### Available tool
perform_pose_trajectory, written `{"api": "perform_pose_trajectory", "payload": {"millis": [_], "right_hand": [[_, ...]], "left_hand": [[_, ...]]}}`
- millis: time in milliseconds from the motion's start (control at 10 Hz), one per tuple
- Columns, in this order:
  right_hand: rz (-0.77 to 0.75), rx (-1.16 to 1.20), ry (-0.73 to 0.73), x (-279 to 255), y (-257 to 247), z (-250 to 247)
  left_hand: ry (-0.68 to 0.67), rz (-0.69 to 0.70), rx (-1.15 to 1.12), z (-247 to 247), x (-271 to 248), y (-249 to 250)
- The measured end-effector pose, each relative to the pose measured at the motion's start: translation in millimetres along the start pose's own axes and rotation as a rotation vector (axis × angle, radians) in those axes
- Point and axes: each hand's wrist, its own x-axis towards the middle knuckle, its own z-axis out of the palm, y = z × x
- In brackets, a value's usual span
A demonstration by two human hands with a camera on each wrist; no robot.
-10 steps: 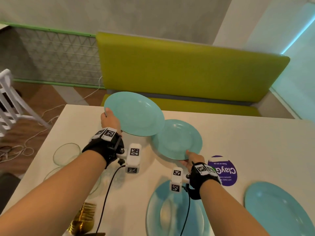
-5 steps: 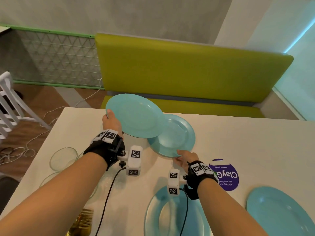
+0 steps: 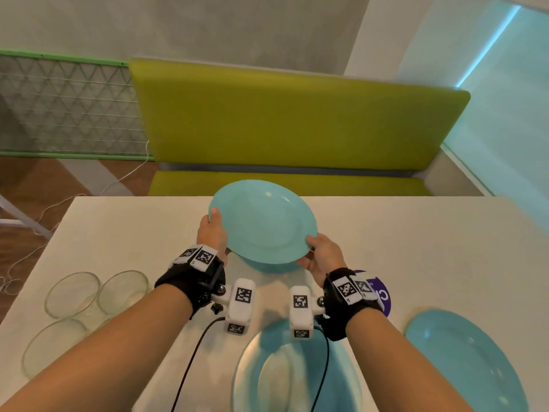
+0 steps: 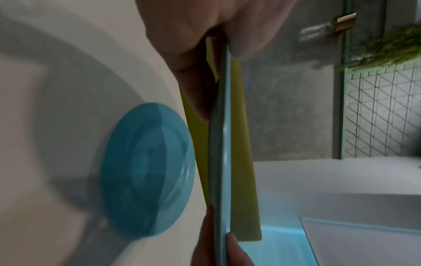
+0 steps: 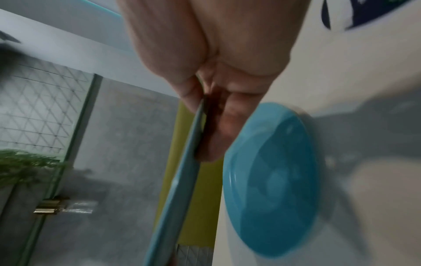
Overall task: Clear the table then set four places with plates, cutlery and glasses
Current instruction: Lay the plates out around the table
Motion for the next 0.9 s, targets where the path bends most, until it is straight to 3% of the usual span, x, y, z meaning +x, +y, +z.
{"api": "perform_pose_trajectory", "payload": {"millis": [200, 500, 600, 700, 800, 900], "right_hand": [[-0.080, 0.076, 0.154, 4.5, -19.8, -59.3], [0.028, 0.273, 0.560, 38.1, -27.4, -180.3], [0.048, 0.002, 0.654, 39.9, -21.6, -198.2], [0.021, 0.092, 0.649, 47.0, -15.0, -210.4], [-0.009, 0.477, 0.609, 49.3, -19.7, -203.3], [-0.005, 0.262, 0.620, 59.8, -20.7, -212.7]], "left_hand": [[-0.227, -0.053, 0.048, 35.5, -5.5, -13.3], [-0.198, -0.029, 0.137, 55.5, 2.8, -22.1], [-0.215, -0.023, 0.141, 64.8, 1.6, -23.8], [-0.218, -0.017, 0.143, 72.2, 2.8, -25.0], [-0.213, -0.013, 0.150, 77.1, 5.6, -25.3], [-0.208, -0.009, 0.149, 79.7, 8.3, -25.8]]}}
